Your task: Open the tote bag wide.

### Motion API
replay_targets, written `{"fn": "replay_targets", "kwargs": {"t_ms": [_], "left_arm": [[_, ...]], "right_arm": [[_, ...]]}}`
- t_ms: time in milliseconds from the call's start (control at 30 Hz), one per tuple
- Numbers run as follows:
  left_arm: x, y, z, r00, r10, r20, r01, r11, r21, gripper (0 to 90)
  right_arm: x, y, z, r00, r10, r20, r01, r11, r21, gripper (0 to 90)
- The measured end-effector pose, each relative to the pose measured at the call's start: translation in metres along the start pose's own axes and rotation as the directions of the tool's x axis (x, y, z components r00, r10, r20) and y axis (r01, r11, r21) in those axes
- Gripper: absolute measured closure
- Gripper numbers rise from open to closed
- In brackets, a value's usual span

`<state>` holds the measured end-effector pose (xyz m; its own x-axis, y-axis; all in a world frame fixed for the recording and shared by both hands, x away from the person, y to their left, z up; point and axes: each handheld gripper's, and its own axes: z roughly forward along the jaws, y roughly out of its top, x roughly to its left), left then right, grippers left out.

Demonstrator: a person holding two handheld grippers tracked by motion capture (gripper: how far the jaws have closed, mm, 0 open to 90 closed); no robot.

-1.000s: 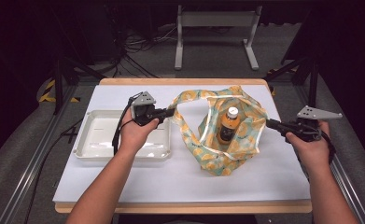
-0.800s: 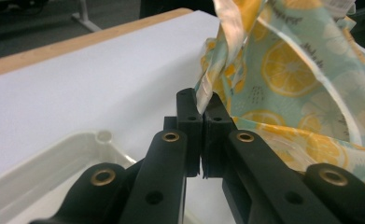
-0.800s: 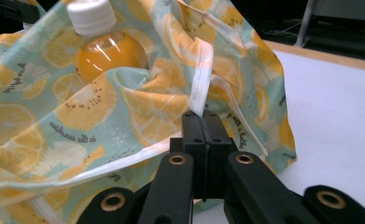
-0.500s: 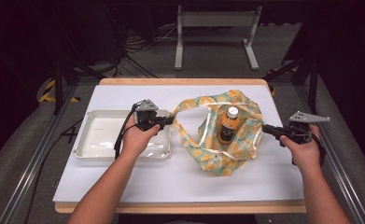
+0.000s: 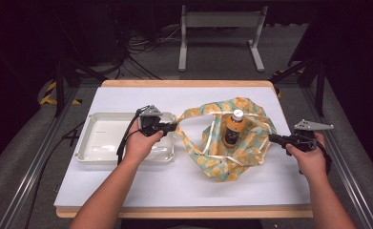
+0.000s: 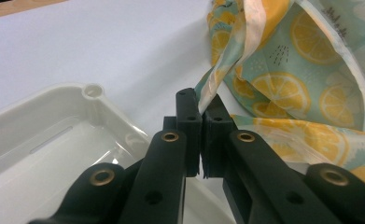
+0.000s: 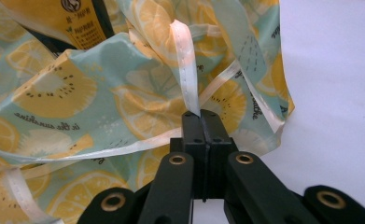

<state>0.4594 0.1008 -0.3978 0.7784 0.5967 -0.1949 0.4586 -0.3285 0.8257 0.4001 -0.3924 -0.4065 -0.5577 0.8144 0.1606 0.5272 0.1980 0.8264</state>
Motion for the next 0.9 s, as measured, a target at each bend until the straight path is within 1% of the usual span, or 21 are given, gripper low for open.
{"fn": "replay_targets", "kwargs": {"t_ms": [100, 133, 167, 233, 300, 333, 367, 433, 467, 500, 533, 567, 600, 633, 667, 700, 733, 767, 800, 867, 900], "left_arm": [[-0.002, 0.001, 0.000, 1.0000, 0.007, 0.004, -0.007, 1.0000, -0.003, 87.7], [-0.002, 0.001, -0.001, 0.9999, 0.015, -0.002, -0.015, 0.9999, -0.003, 87.7], [-0.004, 0.001, -0.001, 1.0000, 0.005, 0.008, -0.005, 1.0000, -0.007, 87.7], [-0.005, 0.002, -0.001, 0.9999, 0.013, 0.010, -0.013, 0.9999, -0.008, 87.7], [-0.008, 0.003, -0.001, 0.9998, 0.008, 0.019, -0.008, 0.9999, -0.014, 87.7], [-0.008, 0.003, -0.002, 0.9996, 0.019, 0.020, -0.019, 0.9997, -0.015, 87.6], [-0.010, 0.004, -0.002, 0.9995, 0.020, 0.025, -0.020, 0.9996, -0.018, 87.6], [-0.011, 0.005, -0.002, 0.9992, 0.030, 0.026, -0.030, 0.9994, -0.020, 87.6], [-0.013, 0.005, -0.003, 0.9991, 0.026, 0.034, -0.025, 0.9995, -0.019, 87.6], [-0.014, 0.006, -0.003, 0.9987, 0.038, 0.034, -0.037, 0.9991, -0.022, 87.6], [-0.014, 0.006, -0.003, 0.9987, 0.038, 0.034, -0.037, 0.9991, -0.022, 87.5], [-0.017, 0.007, -0.002, 0.9984, 0.037, 0.042, -0.036, 0.9990, -0.025, 87.5], [-0.017, 0.008, -0.003, 0.9981, 0.050, 0.036, -0.049, 0.9985, -0.026, 87.5], [-0.019, 0.008, -0.002, 0.9982, 0.039, 0.046, -0.038, 0.9989, -0.027, 87.5], [-0.019, 0.008, -0.002, 0.9982, 0.039, 0.046, -0.038, 0.9989, -0.027, 87.5], [-0.020, 0.009, -0.002, 0.9980, 0.041, 0.047, -0.040, 0.9987, -0.031, 87.5], [-0.022, 0.010, -0.002, 0.9980, 0.039, 0.050, -0.037, 0.9988, -0.032, 87.5], [-0.022, 0.010, -0.002, 0.9974, 0.048, 0.054, -0.046, 0.9984, -0.032, 87.5], [-0.023, 0.010, -0.002, 0.9974, 0.048, 0.055, -0.046, 0.9984, -0.033, 87.5], [-0.025, 0.011, -0.002, 0.9970, 0.049, 0.059, -0.047, 0.9983, -0.033, 87.4], [-0.026, 0.011, -0.002, 0.9965, 0.055, 0.063, -0.053, 0.9982, -0.028, 87.5]], "right_arm": [[0.000, -0.001, -0.001, 1.0000, 0.005, -0.001, -0.005, 1.000, -0.004, 90.0], [0.001, 0.000, -0.003, 1.0000, -0.002, -0.004, 0.002, 1.000, -0.009, 90.0], [0.002, 0.000, -0.004, 1.0000, -0.006, -0.002, 0.006, 1.000, -0.014, 90.0], [0.005, 0.002, -0.007, 0.9999, -0.011, -0.002, 0.011, 1.000, -0.023, 89.9], [0.008, 0.006, -0.012, 0.9995, -0.030, 0.002, 0.030, 0.999, -0.042, 87.5], [0.009, 0.009, -0.014, 0.9993, -0.038, 0.003, 0.038, 0.998, -0.051, 86.4], [0.011, 0.011, -0.017, 0.9992, -0.041, 0.002, 0.041, 0.998, -0.057, 84.8], [0.015, 0.017, -0.023, 0.9985, -0.054, 0.010, 0.055, 0.995, -0.080, 78.6], [0.017, 0.019, -0.025, 0.9980, -0.062, 0.012, 0.063, 0.994, -0.093, 75.7], [0.019, 0.024, -0.029, 0.9972, -0.072, 0.020, 0.074, 0.991, -0.112, 73.5], [0.022, 0.027, -0.032, 0.9966, -0.080, 0.020, 0.082, 0.988, -0.128, 73.4], [0.027, 0.032, -0.035, 0.9956, -0.092, 0.016, 0.094, 0.985, -0.144, 73.9], [0.031, 0.036, -0.038, 0.9945, -0.103, 0.015, 0.104, 0.983, -0.153, 75.1], [0.036, 0.040, -0.039, 0.9933, -0.115, 0.005, 0.115, 0.980, -0.163, 76.1], [0.039, 0.043, -0.040, 0.9917, -0.128, -0.001, 0.126, 0.978, -0.169, 76.7], [0.039, 0.043, -0.040, 0.9917, -0.128, -0.001, 0.126, 0.978, -0.169, 76.7], [0.046, 0.048, -0.040, 0.9893, -0.146, -0.010, 0.141, 0.974, -0.179, 76.8], [0.056, 0.056, -0.039, 0.9836, -0.177, -0.031, 0.168, 0.966, -0.194, 77.8], [0.056, 0.056, -0.039, 0.9836, -0.177, -0.031, 0.168, 0.966, -0.194, 77.8], [0.063, 0.060, -0.034, 0.9803, -0.185, -0.068, 0.168, 0.965, -0.201, 80.3], [0.064, 0.062, -0.032, 0.9790, -0.188, -0.078, 0.169, 0.964, -0.203, 80.8]]}}
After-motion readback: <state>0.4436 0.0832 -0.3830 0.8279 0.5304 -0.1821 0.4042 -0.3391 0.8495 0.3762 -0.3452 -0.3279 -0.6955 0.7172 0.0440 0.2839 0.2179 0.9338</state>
